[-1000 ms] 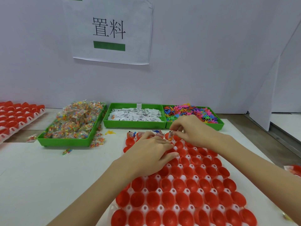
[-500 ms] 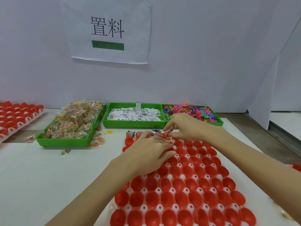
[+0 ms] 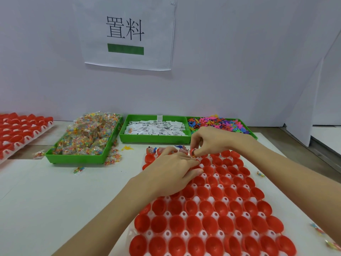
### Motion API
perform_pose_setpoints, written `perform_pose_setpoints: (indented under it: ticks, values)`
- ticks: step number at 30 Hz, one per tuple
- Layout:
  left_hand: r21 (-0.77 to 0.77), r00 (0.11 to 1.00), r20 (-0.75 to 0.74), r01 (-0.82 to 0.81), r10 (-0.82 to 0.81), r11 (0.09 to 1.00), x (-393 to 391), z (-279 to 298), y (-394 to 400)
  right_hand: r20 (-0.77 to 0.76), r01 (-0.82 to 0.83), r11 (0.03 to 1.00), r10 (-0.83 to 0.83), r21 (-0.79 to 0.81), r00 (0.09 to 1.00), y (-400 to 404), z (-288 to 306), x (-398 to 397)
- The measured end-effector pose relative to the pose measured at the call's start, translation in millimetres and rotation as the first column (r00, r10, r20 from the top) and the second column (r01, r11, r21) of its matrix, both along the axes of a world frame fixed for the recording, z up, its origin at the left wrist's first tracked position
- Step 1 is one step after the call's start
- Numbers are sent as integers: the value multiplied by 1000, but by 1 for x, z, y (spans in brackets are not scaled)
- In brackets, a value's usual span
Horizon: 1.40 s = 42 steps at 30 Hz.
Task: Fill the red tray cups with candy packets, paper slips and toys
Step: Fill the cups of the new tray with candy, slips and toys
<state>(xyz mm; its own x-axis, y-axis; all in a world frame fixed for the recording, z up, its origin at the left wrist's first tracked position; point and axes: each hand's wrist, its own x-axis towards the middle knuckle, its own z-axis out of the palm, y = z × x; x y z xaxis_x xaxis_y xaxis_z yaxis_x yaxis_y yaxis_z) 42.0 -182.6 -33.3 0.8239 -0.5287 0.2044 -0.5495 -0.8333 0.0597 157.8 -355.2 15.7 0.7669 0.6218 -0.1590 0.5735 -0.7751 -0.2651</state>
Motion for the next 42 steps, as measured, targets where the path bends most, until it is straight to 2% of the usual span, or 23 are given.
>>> perform_pose_setpoints:
  ticks: [6,11,17,26,29,34,38,42]
  values:
    - [22,1000,25,3,-4,1000,0,-1,1,-24,-8,1000,7,-9,1000,3,4,-2]
    - [64,998,51,17,-20,998,-2,0,0,28,-37,997,39,-71,999,9,4,-3]
    - [49,1000,4,31,-31,998,-3,5,0,45,-40,996,44,-85,998,9,4,-3]
    - [5,998,-33,45,-45,999,-3,7,1,-98,-98,965,76,-242,992,12,34,-2]
    - [4,998,-45,42,-42,999,-3,8,1,-119,-67,978,44,-198,992,11,37,-3]
    - [-4,997,-60,53,-53,999,-2,11,3,-141,-49,999,45,-23,989,-1,34,-4]
    - [-6,996,-68,60,-60,998,-1,13,4,-89,-71,995,77,72,993,-13,26,-8]
    - [-1,996,-70,63,-63,998,-3,12,3,18,-80,995,79,51,997,-10,10,-13]
